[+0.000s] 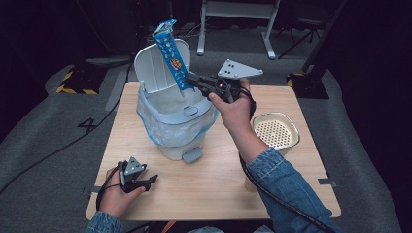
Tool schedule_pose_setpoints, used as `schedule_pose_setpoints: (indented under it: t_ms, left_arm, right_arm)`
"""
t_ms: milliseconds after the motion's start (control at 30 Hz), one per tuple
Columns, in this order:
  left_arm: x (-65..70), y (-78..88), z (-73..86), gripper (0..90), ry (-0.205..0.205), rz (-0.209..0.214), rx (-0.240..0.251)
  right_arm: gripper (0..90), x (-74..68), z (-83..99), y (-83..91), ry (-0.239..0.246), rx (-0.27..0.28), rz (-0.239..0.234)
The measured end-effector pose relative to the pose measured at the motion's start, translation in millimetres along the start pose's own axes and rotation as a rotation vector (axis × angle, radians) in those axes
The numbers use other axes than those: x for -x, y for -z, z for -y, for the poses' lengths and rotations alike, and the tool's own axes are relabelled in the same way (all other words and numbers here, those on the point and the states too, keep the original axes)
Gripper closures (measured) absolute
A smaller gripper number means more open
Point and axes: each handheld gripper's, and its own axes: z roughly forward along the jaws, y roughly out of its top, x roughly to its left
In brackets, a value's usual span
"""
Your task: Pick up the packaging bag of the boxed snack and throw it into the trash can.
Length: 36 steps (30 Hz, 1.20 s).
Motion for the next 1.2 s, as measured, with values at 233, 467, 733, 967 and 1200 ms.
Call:
schedule_pose_setpoints:
  t_ms: [233, 467, 733, 967, 1200]
  left_arm:
    - [0.4, -0.1, 0.1, 38.9, 0.004, 0.004, 0.000]
    - [0.6, -0.1, 0.1, 38.9, 0.003, 0.003, -0.001]
    - [0.3, -0.1, 0.1, 38.8, 0.005, 0.005, 0.000]
    - [0.5, -0.1, 0.1, 38.7, 0.002, 0.003, -0.001]
    - [0.5, -0.1, 0.1, 38.7, 0.003, 0.004, -0.001]
  right_arm:
    - [68.2, -3.1, 7.4, -14.1, -0.014, -0.072, -0.013]
    - [30.0, -0.9, 11.5, -11.3, -0.043, -0.114, 0.037]
    - [29.2, 3.0, 3.0, 12.6, -0.021, -0.189, 0.002]
    - [29.0, 6.2, -1.3, 48.9, -0.019, -0.251, -0.028]
    - [29.1, 7.4, 6.2, 94.0, -0.013, -0.343, -0.027]
